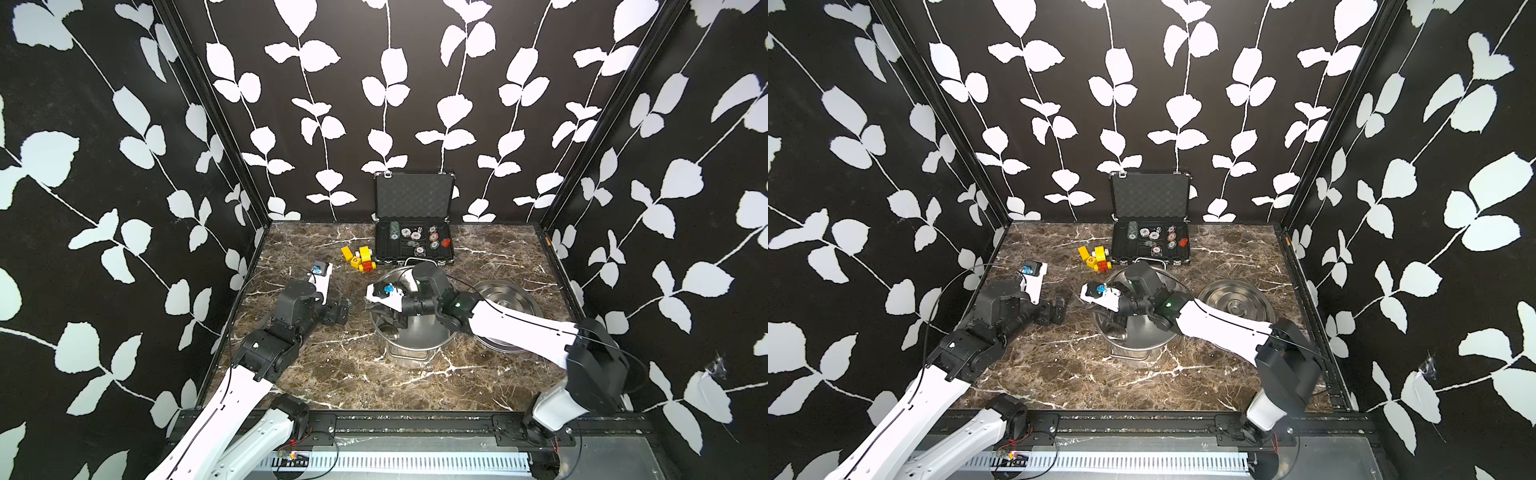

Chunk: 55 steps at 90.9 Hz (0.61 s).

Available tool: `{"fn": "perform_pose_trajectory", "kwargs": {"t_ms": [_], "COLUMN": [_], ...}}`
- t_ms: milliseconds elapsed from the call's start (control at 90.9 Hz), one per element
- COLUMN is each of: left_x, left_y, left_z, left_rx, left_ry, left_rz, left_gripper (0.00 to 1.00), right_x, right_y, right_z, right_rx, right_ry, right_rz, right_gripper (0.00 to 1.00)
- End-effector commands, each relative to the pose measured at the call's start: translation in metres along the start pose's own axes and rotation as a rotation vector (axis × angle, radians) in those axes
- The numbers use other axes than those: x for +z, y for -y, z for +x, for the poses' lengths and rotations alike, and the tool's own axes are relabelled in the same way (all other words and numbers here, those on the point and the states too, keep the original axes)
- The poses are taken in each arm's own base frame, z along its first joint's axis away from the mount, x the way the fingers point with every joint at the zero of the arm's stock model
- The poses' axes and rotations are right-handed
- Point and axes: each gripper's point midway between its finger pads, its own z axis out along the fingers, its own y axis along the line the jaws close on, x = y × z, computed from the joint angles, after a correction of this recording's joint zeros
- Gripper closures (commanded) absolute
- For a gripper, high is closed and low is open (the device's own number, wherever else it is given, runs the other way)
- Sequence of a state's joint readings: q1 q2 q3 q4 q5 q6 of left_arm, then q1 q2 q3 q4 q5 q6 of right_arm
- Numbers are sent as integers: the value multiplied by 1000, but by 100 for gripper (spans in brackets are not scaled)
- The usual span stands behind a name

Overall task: Stir the soup with a spoon
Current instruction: Stir the soup in the pan with a stick.

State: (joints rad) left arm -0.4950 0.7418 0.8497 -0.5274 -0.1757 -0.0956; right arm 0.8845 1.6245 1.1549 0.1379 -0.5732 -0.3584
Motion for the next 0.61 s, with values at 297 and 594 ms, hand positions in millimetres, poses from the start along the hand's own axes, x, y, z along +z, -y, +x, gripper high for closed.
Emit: {"fn": "perform_pose_trajectory", "kwargs": {"t_ms": [297,594], "left_x": [-11,-9], "left_y": [-4,-3], "left_z": [0,-4], "left_rx": [12,18], "left_ry": [13,18], "left_rz": [-12,-10], "left_gripper": [1,1], "right_x": [-54,-131], "right_y": [113,106], "right_z": [11,45], "right_rx": [89,143], "right_ry": [96,24], "right_rz": [271,413], "right_gripper": [100,100]}}
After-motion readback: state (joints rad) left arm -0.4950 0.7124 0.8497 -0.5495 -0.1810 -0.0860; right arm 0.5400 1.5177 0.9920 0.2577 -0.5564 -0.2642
